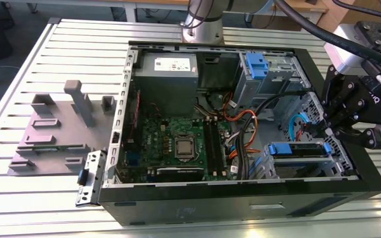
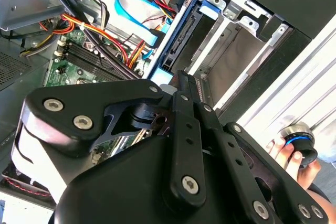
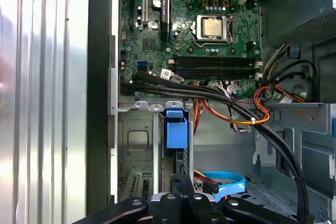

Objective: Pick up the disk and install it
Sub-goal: 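Insert the first disk wire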

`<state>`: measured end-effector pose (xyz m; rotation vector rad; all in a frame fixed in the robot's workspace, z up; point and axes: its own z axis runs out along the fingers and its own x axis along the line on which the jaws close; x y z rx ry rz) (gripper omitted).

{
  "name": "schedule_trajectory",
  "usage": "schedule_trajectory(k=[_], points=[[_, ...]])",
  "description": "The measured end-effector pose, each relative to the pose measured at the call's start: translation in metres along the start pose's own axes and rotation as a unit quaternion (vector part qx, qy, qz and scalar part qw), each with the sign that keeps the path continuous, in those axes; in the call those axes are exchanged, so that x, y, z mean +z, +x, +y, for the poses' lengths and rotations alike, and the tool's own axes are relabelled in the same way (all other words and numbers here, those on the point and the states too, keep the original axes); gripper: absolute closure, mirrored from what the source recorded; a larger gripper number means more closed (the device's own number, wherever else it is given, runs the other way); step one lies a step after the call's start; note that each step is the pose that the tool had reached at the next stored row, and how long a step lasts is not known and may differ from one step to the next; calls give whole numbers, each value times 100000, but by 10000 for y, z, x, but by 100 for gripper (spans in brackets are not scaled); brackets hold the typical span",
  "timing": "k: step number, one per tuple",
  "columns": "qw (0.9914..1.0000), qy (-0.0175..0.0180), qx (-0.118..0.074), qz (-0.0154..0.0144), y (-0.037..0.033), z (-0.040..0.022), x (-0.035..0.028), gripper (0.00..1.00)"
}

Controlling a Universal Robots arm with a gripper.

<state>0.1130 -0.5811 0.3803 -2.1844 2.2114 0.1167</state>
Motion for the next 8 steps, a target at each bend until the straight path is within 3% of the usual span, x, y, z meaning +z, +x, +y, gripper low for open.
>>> schedule_trajectory(k=[8], points=[[99997, -56, -748, 22, 0, 0, 0, 89]])
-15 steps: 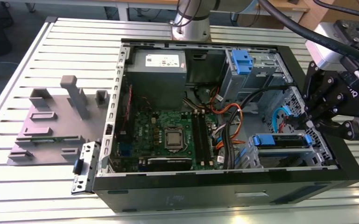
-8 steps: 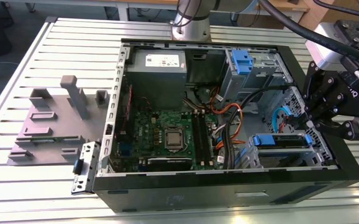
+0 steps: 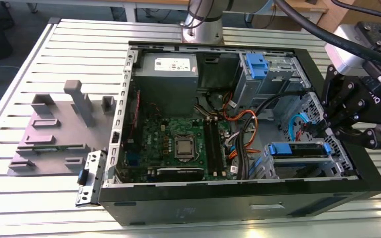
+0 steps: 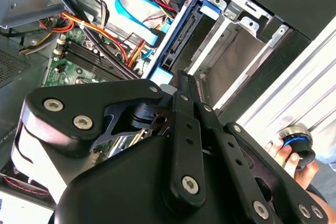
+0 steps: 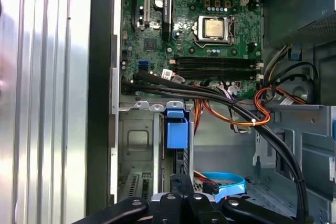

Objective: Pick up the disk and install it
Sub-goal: 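Insert the first disk wire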

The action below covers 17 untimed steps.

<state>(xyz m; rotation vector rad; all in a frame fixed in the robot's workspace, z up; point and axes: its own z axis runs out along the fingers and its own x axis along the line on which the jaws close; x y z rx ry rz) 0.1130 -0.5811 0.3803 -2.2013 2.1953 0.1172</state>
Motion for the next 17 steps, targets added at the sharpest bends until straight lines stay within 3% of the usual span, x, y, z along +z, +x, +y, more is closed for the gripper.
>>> schedule_trajectory(k=[17], points=[[99932, -277, -3683, 115, 0, 0, 0, 89]])
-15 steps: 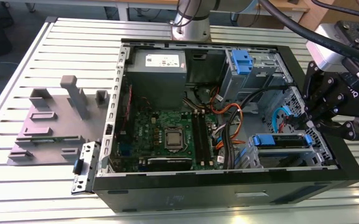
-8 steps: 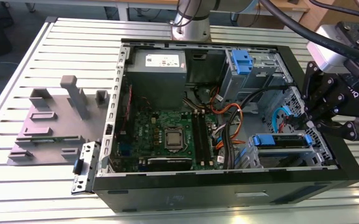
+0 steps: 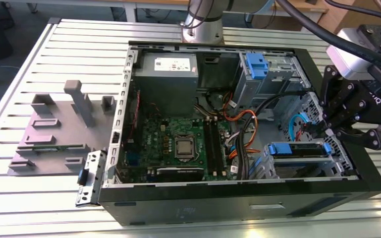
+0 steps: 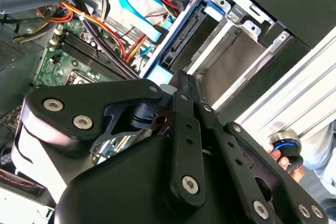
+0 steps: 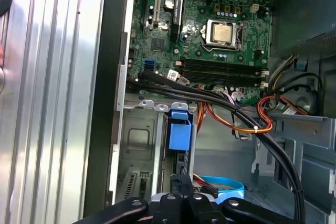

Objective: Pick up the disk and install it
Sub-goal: 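Insert the first disk wire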

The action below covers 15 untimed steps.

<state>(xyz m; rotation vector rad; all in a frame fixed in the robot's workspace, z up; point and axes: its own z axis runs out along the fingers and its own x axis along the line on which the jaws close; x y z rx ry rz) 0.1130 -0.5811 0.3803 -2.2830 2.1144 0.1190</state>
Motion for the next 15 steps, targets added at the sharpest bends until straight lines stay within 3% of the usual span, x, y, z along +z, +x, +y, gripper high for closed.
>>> schedule_trajectory(k=[15], points=[[99971, -180, -2397, 75, 0, 0, 0, 89]])
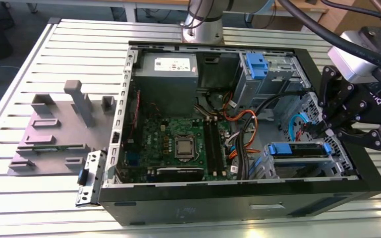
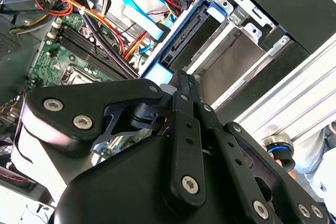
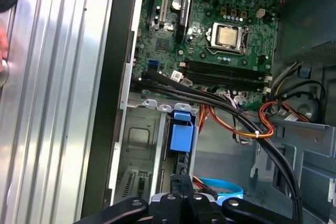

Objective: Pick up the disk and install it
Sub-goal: 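Insert the first disk wire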

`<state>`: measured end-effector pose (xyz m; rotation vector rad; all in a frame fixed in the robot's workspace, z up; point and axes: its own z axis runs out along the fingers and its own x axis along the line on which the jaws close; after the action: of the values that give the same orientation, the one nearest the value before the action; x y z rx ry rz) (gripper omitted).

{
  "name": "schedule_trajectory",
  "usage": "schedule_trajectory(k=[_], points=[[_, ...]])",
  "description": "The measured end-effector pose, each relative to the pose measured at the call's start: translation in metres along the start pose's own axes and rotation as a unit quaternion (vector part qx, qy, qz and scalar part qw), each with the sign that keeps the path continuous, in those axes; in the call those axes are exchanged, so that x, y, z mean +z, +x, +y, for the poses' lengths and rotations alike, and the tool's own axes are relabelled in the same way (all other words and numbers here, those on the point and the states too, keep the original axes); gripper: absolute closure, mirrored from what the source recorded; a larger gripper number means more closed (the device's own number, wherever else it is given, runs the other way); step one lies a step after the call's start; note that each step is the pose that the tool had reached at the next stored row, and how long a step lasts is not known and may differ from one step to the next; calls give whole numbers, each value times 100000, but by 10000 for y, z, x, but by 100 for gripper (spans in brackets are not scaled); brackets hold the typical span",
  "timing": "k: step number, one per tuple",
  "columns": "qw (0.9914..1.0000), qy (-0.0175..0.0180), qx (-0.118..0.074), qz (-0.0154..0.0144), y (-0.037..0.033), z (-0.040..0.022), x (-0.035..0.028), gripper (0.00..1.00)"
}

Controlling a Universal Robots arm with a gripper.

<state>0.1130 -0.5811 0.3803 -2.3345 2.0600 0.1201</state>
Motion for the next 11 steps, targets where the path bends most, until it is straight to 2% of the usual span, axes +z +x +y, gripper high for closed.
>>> schedule_trajectory(k=[11], points=[[99984, -132, -1768, 59, 0, 0, 0, 89]])
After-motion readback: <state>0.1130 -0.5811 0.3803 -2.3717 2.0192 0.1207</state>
